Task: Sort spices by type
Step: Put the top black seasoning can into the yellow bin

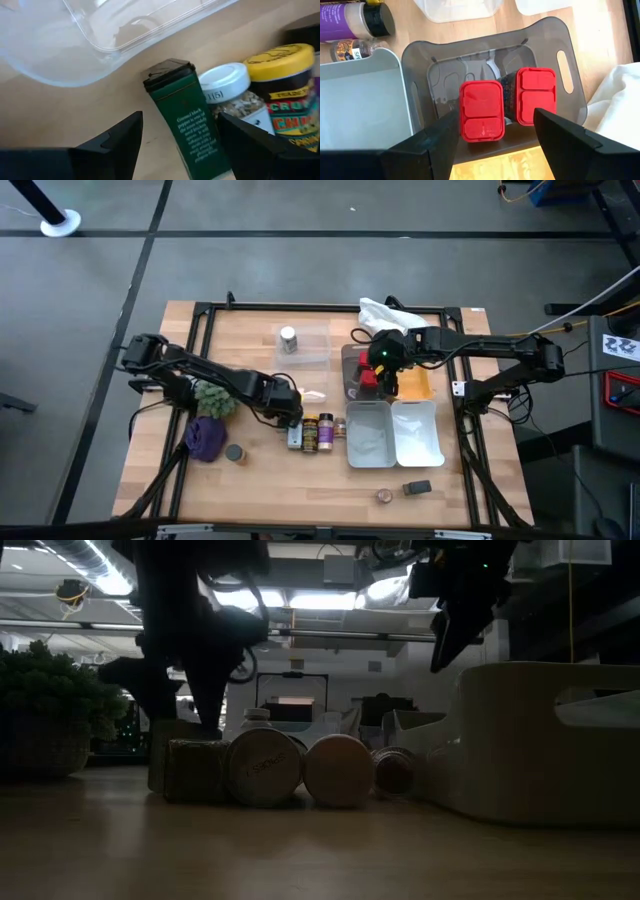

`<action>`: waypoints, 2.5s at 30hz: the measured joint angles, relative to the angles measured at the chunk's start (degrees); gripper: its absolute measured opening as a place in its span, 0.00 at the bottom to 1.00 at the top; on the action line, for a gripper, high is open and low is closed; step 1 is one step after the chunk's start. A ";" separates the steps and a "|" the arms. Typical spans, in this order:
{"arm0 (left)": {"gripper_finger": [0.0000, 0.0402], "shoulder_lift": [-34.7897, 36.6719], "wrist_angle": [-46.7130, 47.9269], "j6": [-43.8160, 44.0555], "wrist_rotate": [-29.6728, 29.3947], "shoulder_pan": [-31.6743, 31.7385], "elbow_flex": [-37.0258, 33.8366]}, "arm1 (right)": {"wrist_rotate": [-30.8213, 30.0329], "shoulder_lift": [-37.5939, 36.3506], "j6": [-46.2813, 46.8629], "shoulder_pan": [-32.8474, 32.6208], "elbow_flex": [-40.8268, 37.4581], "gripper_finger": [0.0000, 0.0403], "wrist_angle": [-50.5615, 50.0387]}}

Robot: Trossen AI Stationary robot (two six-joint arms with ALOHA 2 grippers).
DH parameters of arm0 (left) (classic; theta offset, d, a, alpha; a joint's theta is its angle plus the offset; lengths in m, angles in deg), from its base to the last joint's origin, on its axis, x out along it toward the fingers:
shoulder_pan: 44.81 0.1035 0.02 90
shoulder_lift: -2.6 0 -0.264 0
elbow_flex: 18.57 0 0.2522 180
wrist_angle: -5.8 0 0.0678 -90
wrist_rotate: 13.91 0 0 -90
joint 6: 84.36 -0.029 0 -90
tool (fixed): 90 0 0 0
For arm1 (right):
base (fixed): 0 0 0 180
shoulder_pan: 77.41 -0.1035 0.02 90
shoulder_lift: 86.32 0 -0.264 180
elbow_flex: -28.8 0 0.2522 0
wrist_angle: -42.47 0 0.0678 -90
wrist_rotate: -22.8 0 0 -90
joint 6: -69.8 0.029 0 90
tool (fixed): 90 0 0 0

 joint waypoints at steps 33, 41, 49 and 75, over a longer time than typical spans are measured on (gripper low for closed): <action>0.22 4.32 1.67 -15.46 0.31 -0.02 0.04 | 17.40 -0.01 -3.83 -0.04 -0.55 0.63 5.95; 0.22 13.29 2.12 -17.27 1.19 -0.33 0.10 | 20.44 0.07 -3.28 -0.04 -3.06 0.63 18.68; 0.23 17.88 -7.58 -23.53 -0.76 -0.41 0.11 | 24.81 1.66 0.87 -0.04 -3.32 0.63 30.31; 0.24 16.52 -23.84 -38.37 -2.50 -0.12 0.11 | 27.89 12.57 13.27 -8.04 -3.28 0.63 55.20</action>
